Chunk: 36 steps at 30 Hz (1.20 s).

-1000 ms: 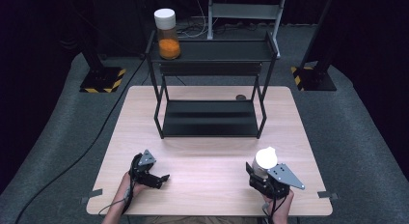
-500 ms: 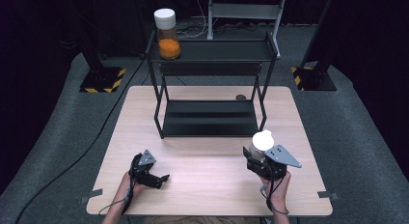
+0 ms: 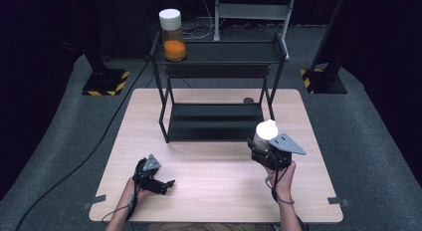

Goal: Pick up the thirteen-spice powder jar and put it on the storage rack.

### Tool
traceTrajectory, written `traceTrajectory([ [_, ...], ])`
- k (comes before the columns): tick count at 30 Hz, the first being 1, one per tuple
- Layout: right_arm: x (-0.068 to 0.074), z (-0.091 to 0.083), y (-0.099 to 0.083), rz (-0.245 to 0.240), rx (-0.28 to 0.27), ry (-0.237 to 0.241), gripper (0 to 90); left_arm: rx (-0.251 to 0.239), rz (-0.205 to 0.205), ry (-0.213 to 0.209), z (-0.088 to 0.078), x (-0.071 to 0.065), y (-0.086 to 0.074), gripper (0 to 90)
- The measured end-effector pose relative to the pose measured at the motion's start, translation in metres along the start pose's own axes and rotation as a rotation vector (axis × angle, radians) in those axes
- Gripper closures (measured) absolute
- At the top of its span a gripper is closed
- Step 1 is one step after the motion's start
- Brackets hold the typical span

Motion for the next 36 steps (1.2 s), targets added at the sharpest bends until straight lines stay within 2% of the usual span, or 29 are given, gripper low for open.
traceTrajectory([
  [16, -0.007, 0.027, 0.009, 0.019, 0.018, 0.001, 30.0, 0.000, 0.000, 0.000, 0.000, 0.000, 0.000, 0.2],
  [36, -0.015, 0.047, 0.022, 0.035, 0.010, -0.014, 30.0, 0.000, 0.001, 0.000, 0.000, 0.000, 0.000, 0.2],
])
Point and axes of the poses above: each handheld gripper's, and its own axes: z roughly forward along the jaws, y roughly out of its top, x roughly to its left, the point moved 2 cm from there along z, roughly forward along the jaws, and after that the axes turned 12 degrees about z, right-handed, at the moved point
